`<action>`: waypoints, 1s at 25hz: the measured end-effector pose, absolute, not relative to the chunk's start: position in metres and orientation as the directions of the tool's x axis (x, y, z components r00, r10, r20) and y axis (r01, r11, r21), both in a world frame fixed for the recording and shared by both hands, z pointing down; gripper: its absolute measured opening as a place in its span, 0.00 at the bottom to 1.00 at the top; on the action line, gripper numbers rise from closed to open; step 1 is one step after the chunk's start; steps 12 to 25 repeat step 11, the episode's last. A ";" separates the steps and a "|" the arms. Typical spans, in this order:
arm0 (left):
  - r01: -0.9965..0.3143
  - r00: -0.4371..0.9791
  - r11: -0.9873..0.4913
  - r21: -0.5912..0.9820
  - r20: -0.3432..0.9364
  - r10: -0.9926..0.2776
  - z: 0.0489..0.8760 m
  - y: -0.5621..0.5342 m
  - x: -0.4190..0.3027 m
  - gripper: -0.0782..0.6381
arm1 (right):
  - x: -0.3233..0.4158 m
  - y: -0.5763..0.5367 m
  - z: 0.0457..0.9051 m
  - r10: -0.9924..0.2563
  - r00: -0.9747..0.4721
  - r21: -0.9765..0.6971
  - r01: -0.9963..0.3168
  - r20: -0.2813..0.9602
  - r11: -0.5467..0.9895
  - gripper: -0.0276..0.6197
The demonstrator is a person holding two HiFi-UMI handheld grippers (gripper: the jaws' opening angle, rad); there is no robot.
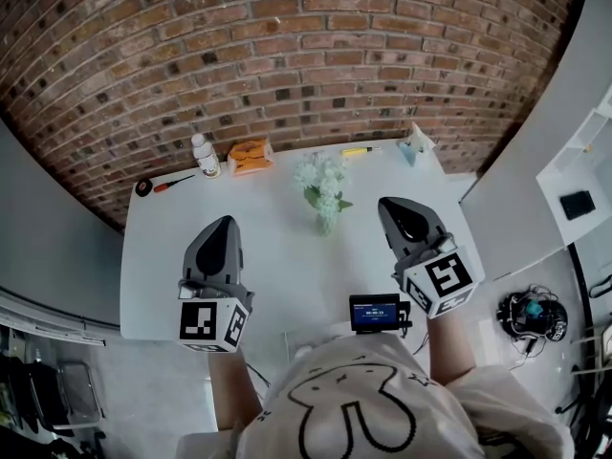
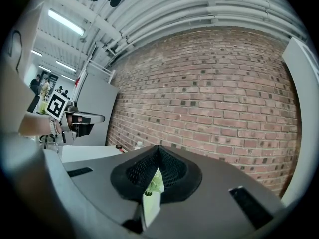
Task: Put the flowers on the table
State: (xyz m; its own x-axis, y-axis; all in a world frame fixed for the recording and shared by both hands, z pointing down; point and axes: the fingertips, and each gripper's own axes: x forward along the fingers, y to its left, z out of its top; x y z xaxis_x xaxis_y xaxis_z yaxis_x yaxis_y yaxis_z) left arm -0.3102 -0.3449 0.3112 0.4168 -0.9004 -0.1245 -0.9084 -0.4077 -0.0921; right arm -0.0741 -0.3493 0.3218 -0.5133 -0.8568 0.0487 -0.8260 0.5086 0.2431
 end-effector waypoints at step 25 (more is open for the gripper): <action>-0.918 0.392 -0.380 -0.110 -0.120 -0.912 0.313 -0.346 -0.313 0.12 | -0.072 -0.354 0.329 -0.851 -0.523 0.225 -0.824 0.053 0.521 0.07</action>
